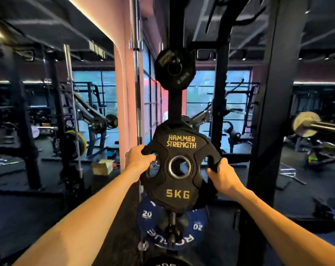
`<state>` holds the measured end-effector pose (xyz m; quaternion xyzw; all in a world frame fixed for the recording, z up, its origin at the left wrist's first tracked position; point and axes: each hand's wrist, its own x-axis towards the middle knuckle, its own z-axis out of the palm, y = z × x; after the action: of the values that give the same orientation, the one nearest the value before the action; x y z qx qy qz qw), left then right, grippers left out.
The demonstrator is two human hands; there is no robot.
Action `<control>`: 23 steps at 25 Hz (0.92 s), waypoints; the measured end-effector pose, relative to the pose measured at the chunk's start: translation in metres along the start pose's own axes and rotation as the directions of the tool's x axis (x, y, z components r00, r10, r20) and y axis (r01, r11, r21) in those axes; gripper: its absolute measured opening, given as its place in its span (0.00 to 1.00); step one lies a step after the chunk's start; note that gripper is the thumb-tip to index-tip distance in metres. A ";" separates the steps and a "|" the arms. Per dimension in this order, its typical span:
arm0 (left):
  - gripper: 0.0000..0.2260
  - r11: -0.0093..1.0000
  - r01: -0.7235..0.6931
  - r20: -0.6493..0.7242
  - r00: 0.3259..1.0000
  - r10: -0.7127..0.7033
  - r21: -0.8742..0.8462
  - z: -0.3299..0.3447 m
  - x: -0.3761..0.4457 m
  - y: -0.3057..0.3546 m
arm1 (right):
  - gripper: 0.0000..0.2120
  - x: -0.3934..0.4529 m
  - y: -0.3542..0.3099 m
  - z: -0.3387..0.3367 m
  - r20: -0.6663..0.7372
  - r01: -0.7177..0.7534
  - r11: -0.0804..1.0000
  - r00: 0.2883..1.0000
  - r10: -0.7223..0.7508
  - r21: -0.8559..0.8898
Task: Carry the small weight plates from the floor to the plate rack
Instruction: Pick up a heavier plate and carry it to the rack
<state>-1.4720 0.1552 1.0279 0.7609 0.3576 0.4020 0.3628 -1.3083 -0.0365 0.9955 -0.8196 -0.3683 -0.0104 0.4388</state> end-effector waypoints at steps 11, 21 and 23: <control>0.04 0.993 -0.114 -0.025 0.993 0.115 0.026 0.005 0.112 0.024 | 0.09 0.103 -0.040 -0.003 -0.047 0.075 0.996 0.996 -0.077 -0.041; 0.06 0.975 -0.213 0.004 0.977 0.213 0.065 0.079 0.192 -0.066 | 0.13 0.185 0.021 0.079 -0.054 -0.064 0.994 0.997 0.060 -0.090; 0.12 0.948 -0.276 0.037 0.961 0.274 0.156 0.089 0.203 -0.074 | 0.13 0.198 0.026 0.086 -0.089 -0.075 0.992 0.994 0.066 -0.099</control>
<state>-1.3282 0.3367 1.0004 0.8328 0.2765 0.4129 0.2440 -1.1744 0.1348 0.9919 -0.8521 -0.3189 -0.0489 0.4120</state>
